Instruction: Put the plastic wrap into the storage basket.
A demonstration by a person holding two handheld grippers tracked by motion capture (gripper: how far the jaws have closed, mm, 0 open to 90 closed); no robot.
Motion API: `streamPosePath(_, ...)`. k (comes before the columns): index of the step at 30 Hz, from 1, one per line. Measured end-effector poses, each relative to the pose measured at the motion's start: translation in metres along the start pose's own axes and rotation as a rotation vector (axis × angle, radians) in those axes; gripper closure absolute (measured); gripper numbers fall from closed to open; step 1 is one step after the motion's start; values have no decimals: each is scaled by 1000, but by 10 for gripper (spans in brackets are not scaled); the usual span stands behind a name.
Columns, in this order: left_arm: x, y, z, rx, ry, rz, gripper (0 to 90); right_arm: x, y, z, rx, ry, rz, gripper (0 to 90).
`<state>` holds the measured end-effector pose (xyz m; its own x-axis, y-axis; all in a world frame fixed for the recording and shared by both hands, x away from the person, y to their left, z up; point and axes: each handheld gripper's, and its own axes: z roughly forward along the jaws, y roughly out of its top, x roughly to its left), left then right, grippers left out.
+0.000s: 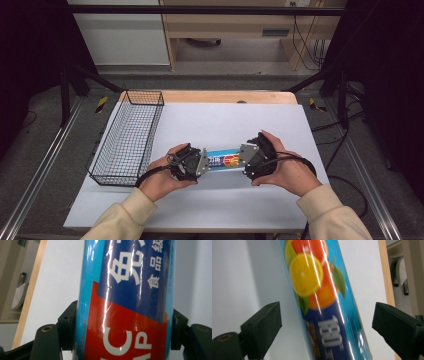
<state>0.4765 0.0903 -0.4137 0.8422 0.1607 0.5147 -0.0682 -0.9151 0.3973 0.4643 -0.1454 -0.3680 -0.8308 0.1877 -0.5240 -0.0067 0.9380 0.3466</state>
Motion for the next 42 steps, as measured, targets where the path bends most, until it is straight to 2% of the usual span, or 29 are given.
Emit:
streamPosePath(5, -1, -1, 1, -4, -5, -10, 305, 0, -14, -1, 7, 6, 30, 75)
streamPosePath(7, 0, -2, 0, -4, -7, -12, 305, 2, -18, -2, 10, -9, 29, 58)
streamPosePath(11, -1, -4, -3, 3, 2, -8, 305, 4, -33, -9, -1, -34, 60, 62)
streamPosePath(16, -2, -6, -8, 2, 10, -7, 306, 4, -57, -15, 13, -100, 150, 59)
streamPosePath(17, -1, -7, -9, 1, 1, -13, 306, 4, -64, -13, 21, -116, 177, 67)
streamPosePath(18, -2, -7, -12, -5, 11, -11, 306, 4, -75, -7, 19, -172, 223, 86)
streamPosePath(20, 0, -7, -17, -6, 16, -17, 306, 4, -80, -4, 7, -190, 242, 72)
streamPosePath(21, 1, -7, -19, -9, 20, -20, 305, 3, -88, 4, 15, -190, 314, 69)
streamPosePath(25, 7, -8, -29, -26, 28, -43, 306, 7, -95, 22, 42, -261, 459, 96)
streamPosePath(27, 11, -9, -36, -31, 35, -54, 305, 8, -94, 28, 33, -299, 543, 83)
streamPosePath(28, 13, -9, -38, -39, 45, -58, 305, 8, -93, 30, 32, -324, 585, 111)
streamPosePath(29, 15, -10, -41, -44, 48, -67, 306, 9, -92, 31, 16, -352, 628, 117)
streamPosePath(30, 16, -10, -42, -50, 48, -76, 306, 9, -91, 33, -5, -377, 726, 112)
streamPosePath(31, 18, -10, -45, -51, 55, -78, 306, 9, -91, 33, -5, -377, 726, 112)
streamPosePath(33, 21, -11, -50, -57, 61, -90, 306, 8, -93, 34, -52, -407, 832, 115)
streamPosePath(34, 24, -12, -52, -62, 69, -96, 306, 9, -93, 34, -71, -413, 852, 115)
streamPosePath(37, 28, -14, -57, -66, 86, -106, 306, 10, -92, 36, -78, -410, 887, 101)
streamPosePath(38, 31, -15, -60, -58, 78, -119, 306, 11, -93, 35, -96, -410, 909, 110)
streamPosePath(40, 34, -17, -63, -54, 95, -121, 307, 17, -94, 32, -120, -428, 963, 111)
streamPosePath(42, 37, -20, -67, -50, 106, -125, 306, 20, -95, 32, -138, -441, 976, 111)
